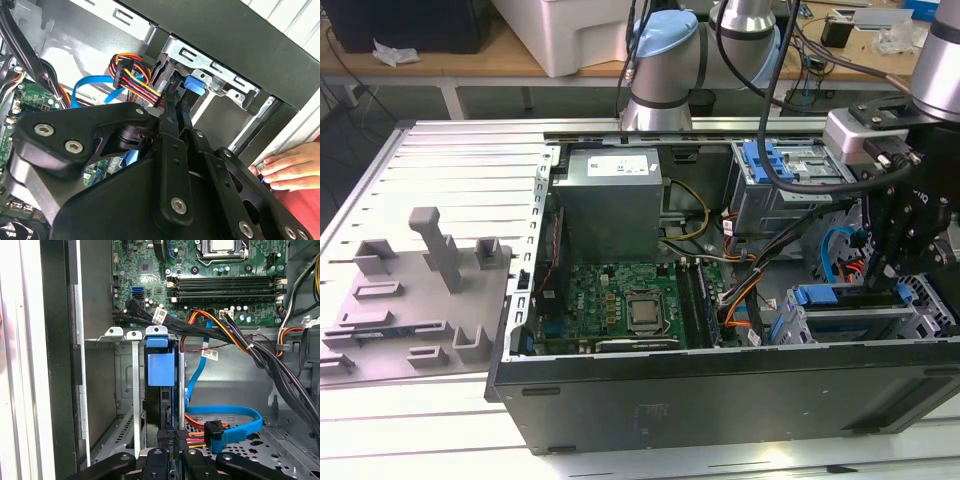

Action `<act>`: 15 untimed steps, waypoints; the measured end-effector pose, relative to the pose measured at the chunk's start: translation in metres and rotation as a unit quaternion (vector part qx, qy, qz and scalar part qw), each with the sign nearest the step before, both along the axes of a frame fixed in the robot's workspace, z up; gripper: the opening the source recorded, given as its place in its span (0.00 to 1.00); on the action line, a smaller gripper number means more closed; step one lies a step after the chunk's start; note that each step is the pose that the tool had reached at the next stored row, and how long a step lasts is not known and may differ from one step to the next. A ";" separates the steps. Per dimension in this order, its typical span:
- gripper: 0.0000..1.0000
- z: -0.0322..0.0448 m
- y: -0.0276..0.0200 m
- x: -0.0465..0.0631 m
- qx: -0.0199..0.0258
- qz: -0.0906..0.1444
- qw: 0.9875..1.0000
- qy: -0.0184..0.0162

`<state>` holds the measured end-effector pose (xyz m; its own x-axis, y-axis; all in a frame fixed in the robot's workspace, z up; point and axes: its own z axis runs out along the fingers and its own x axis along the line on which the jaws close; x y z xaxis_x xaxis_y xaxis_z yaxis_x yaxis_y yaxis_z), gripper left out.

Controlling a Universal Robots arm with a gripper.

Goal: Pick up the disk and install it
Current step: 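Insert the first disk wire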

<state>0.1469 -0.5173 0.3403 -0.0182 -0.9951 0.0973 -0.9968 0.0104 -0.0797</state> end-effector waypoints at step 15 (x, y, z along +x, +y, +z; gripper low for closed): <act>0.17 0.0027 -0.0002 -0.001 0.000 0.000 1.000 0.000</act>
<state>0.1461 -0.5174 0.3431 -0.0189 -0.9951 0.0972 -0.9968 0.0112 -0.0797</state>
